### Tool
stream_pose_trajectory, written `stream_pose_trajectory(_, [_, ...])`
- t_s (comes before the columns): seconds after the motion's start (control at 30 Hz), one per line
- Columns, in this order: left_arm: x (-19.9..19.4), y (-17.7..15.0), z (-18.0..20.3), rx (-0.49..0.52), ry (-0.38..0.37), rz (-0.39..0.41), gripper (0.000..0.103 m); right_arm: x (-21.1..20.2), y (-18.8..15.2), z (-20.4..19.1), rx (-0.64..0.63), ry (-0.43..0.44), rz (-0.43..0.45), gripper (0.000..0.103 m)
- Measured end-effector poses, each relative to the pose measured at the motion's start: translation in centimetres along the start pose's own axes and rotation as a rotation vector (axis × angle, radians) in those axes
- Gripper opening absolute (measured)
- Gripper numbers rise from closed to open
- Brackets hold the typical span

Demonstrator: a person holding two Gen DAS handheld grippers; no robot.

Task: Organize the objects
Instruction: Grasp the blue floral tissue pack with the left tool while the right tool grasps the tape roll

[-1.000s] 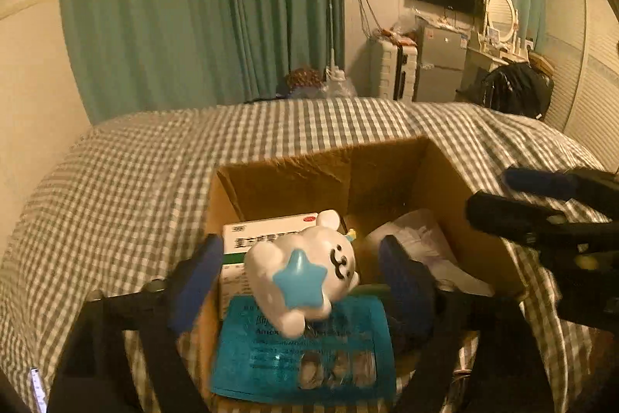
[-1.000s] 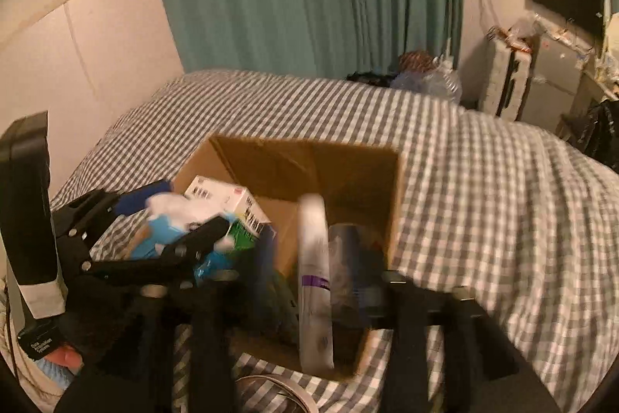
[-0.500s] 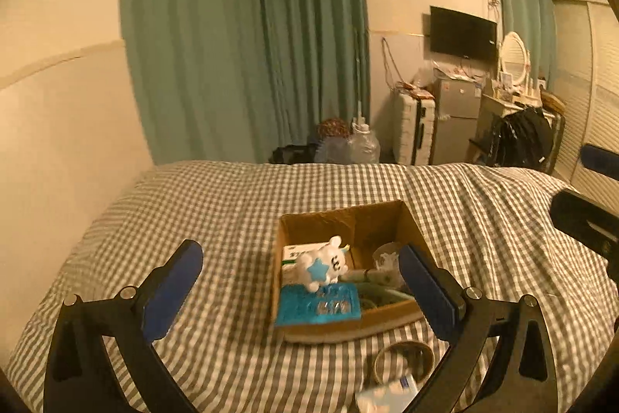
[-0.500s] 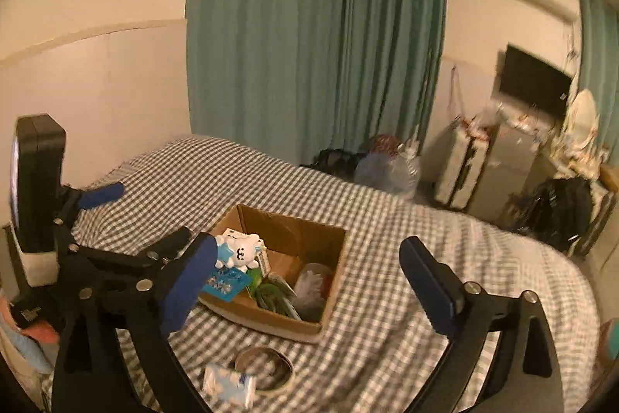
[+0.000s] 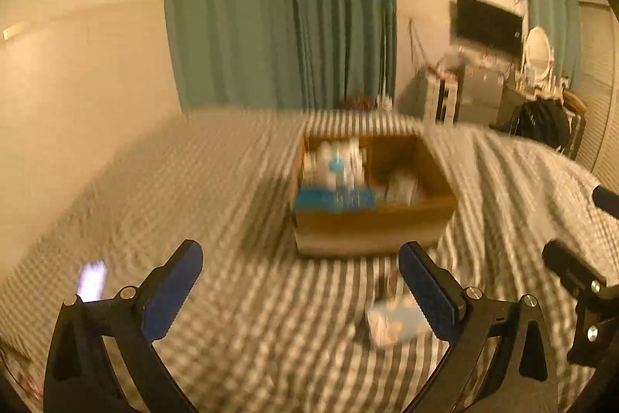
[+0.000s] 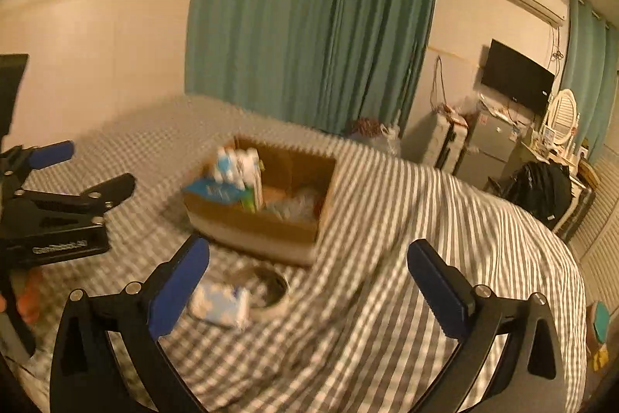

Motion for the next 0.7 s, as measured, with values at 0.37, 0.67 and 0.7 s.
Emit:
stream_pose_trajectory(0.37, [8.4,-6.1,3.1,-0.005,-0.059,-0.18,0.103,9.8,-5.0,1.9,0.056,-0.075,-0.205,0.102])
stream_pose_trajectory(0.67, [10.8,-6.2,8.4,0.07,-0.212,-0.272,0.103,12.6,-6.5,4.7,0.19,-0.023,-0.296,0.102])
stream_pose_trajectory(0.7, [11.4,-6.2,9.1,0.082,-0.222,-0.29,0.103,12.6,-6.6,4.9,0.206,-0.019,-0.296,0.102])
Point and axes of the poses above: each gripper's, at about its wrist camera, not at the fingertips, and x roughly the way its jaws point, z to its right, y to its top, the point moved 6 cm from there along x, roughly the way its jaws point, and after that the axes turned 13 degrees about -z, right-handed, at the moved point
